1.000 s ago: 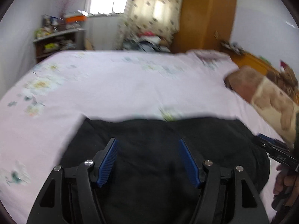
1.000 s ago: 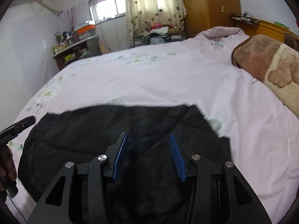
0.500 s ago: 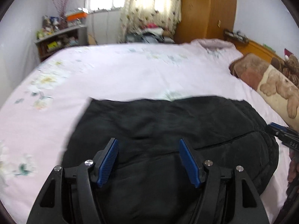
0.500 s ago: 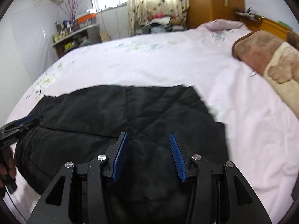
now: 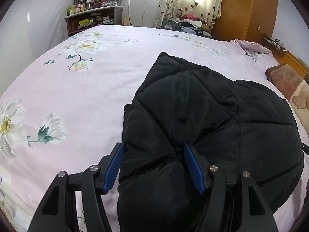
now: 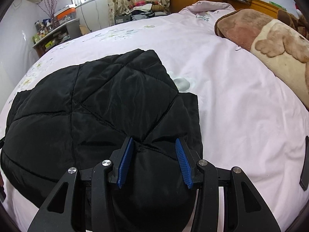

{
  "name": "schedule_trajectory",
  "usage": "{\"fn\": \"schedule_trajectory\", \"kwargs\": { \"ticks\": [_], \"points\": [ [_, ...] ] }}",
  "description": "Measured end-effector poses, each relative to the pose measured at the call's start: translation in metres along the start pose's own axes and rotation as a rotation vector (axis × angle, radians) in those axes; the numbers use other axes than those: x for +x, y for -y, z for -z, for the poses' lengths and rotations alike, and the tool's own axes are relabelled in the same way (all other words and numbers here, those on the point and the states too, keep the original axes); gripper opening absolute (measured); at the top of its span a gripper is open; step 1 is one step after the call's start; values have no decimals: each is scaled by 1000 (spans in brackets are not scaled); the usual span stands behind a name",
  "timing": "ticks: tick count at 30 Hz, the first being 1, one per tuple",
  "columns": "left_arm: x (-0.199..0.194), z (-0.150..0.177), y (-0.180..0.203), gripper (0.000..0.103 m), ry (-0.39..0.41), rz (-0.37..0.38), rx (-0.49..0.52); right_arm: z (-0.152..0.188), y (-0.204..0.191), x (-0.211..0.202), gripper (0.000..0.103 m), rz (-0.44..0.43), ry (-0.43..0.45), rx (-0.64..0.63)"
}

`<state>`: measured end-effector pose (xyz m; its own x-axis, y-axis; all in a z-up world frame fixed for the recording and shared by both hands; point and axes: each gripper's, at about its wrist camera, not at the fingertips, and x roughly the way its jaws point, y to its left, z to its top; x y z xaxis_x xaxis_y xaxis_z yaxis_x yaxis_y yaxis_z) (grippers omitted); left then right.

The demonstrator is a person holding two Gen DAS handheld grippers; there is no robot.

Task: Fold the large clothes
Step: 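Open both grippers and lift them off the folded jacket, then grasp the folded jacket's edge with both grippers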

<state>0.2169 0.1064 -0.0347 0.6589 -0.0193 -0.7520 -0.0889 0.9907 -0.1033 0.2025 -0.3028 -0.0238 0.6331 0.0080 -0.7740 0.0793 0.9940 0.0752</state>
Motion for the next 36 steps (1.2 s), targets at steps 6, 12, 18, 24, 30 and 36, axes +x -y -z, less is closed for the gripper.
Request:
{"fn": "schedule_trajectory", "kwargs": {
  "ticks": [6, 12, 18, 24, 30, 36],
  "points": [
    [-29, 0, 4, 66, 24, -19, 28, -2, -3, -27, 46, 8, 33, -15],
    [-73, 15, 1, 66, 60, 7, 16, 12, -14, -69, 46, -40, 81, -30],
    [-108, 39, 9, 65, 42, 17, 11, 40, -28, -92, 46, -83, 61, -40],
    [-139, 57, 31, 65, 36, 40, 50, 64, -38, -113, 46, -121, 40, -32],
    [-160, 68, 47, 66, 36, 73, 76, 78, -50, -130, 47, -150, 39, -39],
    [-159, 67, 49, 66, 38, 71, 81, 80, -49, -134, 53, -146, 42, -62]
  ]
}}
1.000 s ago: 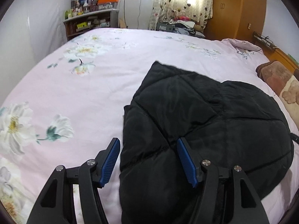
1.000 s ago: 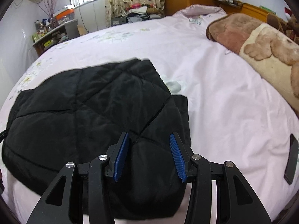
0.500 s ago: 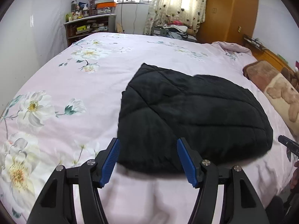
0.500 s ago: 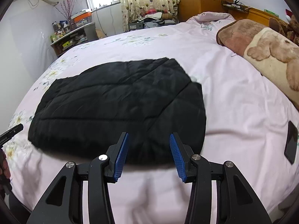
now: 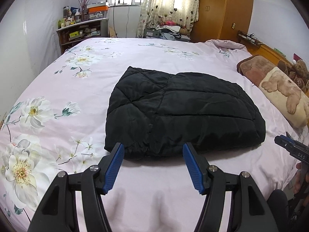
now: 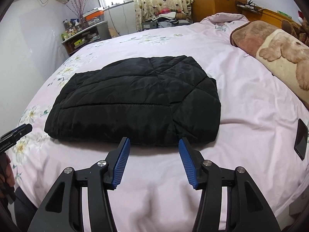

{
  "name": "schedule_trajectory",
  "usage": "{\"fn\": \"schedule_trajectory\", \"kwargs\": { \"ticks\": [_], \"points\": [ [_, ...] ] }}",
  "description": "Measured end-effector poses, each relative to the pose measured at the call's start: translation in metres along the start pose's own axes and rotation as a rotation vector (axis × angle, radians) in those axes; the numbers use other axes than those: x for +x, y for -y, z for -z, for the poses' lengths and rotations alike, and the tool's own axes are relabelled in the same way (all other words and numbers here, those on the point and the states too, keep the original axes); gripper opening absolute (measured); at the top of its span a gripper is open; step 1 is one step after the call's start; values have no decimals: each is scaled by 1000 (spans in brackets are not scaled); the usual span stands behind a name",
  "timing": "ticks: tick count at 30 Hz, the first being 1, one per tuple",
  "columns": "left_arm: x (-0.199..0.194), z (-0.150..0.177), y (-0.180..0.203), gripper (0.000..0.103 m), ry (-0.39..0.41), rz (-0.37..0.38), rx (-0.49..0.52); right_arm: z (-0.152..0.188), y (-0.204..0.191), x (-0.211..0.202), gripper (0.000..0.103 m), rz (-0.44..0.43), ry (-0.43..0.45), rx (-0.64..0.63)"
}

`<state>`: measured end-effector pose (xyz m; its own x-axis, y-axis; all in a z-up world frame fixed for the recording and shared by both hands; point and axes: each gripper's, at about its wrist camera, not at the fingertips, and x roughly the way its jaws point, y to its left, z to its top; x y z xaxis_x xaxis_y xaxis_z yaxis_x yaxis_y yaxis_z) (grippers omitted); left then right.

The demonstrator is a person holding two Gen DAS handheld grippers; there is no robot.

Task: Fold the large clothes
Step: 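Grasp the folded jacket's edge with both grippers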

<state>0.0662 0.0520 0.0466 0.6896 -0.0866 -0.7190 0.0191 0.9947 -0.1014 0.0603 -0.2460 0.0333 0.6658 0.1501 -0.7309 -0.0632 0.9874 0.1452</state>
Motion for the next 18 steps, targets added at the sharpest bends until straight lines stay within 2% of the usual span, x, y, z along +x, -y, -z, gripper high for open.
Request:
{"fn": "schedule_trajectory", "kwargs": {
  "ticks": [5, 12, 18],
  "points": [
    [18, -7, -10, 66, -5, -25, -5, -6, 16, 10, 54, 16, -12, 25],
    [58, -29, -47, 66, -19, -47, -66, -22, 52, 37, 55, 45, -27, 84],
    [102, -45, -75, 66, -54, -27, -111, -40, 88, 73, 56, 64, -60, 122]
  ]
}}
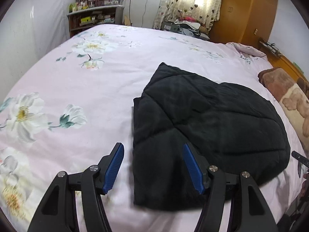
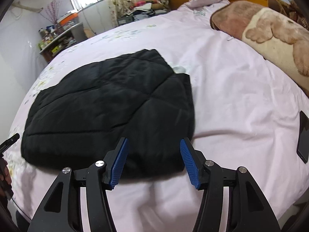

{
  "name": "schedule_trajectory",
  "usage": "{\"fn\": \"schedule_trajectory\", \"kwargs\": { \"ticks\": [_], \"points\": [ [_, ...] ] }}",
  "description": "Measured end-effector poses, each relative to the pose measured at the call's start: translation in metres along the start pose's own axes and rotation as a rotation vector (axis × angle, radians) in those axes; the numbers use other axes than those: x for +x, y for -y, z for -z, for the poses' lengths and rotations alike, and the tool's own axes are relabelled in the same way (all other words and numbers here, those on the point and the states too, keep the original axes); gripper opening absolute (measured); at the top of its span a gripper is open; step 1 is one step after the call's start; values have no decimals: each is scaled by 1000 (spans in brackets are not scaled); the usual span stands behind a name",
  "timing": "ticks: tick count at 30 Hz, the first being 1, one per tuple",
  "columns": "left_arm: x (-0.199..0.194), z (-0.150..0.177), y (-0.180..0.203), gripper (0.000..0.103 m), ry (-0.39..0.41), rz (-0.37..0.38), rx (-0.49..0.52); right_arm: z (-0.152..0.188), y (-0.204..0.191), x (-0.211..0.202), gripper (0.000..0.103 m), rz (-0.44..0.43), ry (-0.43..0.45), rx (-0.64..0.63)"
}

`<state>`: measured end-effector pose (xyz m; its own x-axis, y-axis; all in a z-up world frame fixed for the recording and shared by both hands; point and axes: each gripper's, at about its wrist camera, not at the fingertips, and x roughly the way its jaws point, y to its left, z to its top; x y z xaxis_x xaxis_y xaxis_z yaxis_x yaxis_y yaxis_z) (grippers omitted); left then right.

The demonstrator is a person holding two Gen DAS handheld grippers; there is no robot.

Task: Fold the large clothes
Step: 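Grasp the folded jacket's edge with both grippers, then lift the held edge and fold it over the rest of the jacket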

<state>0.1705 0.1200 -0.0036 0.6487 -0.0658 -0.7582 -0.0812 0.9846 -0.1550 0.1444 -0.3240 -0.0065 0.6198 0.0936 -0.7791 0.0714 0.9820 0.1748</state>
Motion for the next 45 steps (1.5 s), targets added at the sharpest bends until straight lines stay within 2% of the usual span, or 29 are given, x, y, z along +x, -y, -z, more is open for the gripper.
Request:
{"fn": "schedule_trajectory", "kwargs": {
  "ticks": [4, 6, 13, 18, 24, 28, 33, 36, 37, 41, 43, 45],
  "points": [
    [29, -7, -11, 66, -40, 25, -32, -11, 21, 24, 57, 15, -28, 29],
    [41, -7, -15, 69, -56, 48, -49, -15, 28, 34, 64, 1, -48, 46],
    [73, -6, -24, 83, -80, 114, -87, -24, 44, 63, 66, -108, -86, 84],
    [85, -8, -27, 84, -86, 170, -89, -31, 53, 82, 68, -196, -99, 134],
    [98, -5, -42, 86, -110, 282, -170, -35, 56, 98, 70, -273, -122, 173],
    [90, 7, -42, 80, -117, 343, -185, -29, 55, 88, 62, -307, -121, 159],
    [95, 3, -48, 80, -114, 360, -176, -33, 62, 87, 60, -347, -103, 126],
    [99, -5, -45, 82, -112, 347, -164, -41, 63, 94, 68, -324, -73, 113],
    [99, -5, -44, 82, -114, 346, -161, -43, 64, 97, 73, -319, -71, 105],
    [100, -7, -44, 82, -114, 350, -154, -38, 75, 108, 84, -357, -93, 155],
    [99, -6, -46, 82, -110, 350, -158, -32, 79, 111, 84, -377, -108, 209],
    [99, -5, -45, 82, -108, 349, -162, -27, 76, 109, 78, -407, -130, 220]
  ]
}}
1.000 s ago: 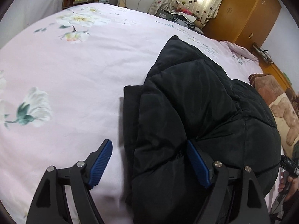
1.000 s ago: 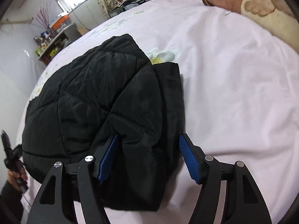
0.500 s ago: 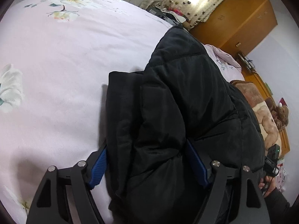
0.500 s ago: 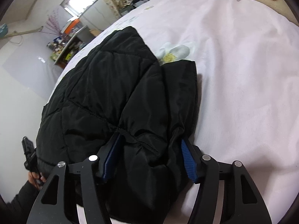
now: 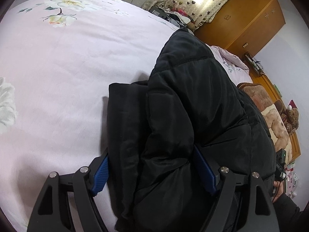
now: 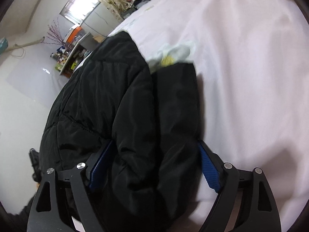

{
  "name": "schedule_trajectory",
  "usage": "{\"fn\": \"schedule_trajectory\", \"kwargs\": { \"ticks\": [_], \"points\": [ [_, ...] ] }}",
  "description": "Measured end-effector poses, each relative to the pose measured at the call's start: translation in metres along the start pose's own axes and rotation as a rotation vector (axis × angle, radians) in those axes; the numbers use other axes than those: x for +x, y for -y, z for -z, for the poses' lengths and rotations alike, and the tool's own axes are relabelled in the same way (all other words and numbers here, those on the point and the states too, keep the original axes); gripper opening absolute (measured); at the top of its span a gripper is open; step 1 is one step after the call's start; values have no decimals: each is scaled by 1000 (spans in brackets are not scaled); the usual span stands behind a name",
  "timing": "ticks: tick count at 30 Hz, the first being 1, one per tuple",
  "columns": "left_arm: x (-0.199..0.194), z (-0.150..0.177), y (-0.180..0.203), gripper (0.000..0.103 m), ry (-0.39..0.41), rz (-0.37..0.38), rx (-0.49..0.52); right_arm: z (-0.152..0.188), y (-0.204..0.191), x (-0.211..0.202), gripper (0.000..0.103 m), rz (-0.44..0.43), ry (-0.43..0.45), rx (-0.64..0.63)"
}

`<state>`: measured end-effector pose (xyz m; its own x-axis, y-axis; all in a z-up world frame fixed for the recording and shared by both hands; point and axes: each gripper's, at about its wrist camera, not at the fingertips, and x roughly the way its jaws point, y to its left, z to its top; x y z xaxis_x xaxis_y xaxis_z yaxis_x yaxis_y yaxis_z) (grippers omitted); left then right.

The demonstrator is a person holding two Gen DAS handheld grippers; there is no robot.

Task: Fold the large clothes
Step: 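Lift the held edge and fold it over the rest of the jacket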

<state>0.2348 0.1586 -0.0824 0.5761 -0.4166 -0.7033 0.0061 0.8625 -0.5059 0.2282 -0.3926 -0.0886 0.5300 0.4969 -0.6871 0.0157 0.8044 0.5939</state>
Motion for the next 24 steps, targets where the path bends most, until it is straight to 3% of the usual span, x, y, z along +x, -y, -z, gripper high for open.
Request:
{"fn": "schedule_trajectory", "kwargs": {
  "ticks": [2, 8, 11, 16, 20, 24],
  "points": [
    [2, -1, 0, 83, -3, 1, 2, 4, -3, -3, 67, -16, -4, -8],
    [14, -9, 10, 83, -26, -43, 25, -6, -13, 9, 55, 16, -18, -19],
    [12, -7, 24, 69, -17, -84, 73, -5, -26, 5, 42, 61, -10, -55],
    [7, -5, 40, 53, 8, -158, 108, -8, -44, 9, 37, 127, 10, -62],
    [-3, -7, 52, 34, 22, -205, 118, -9, -49, 3, 28, 138, 27, -51],
    [-18, -13, 65, 27, 35, -237, 136, -10, -65, -12, 24, 155, 43, -82]
  ]
}}
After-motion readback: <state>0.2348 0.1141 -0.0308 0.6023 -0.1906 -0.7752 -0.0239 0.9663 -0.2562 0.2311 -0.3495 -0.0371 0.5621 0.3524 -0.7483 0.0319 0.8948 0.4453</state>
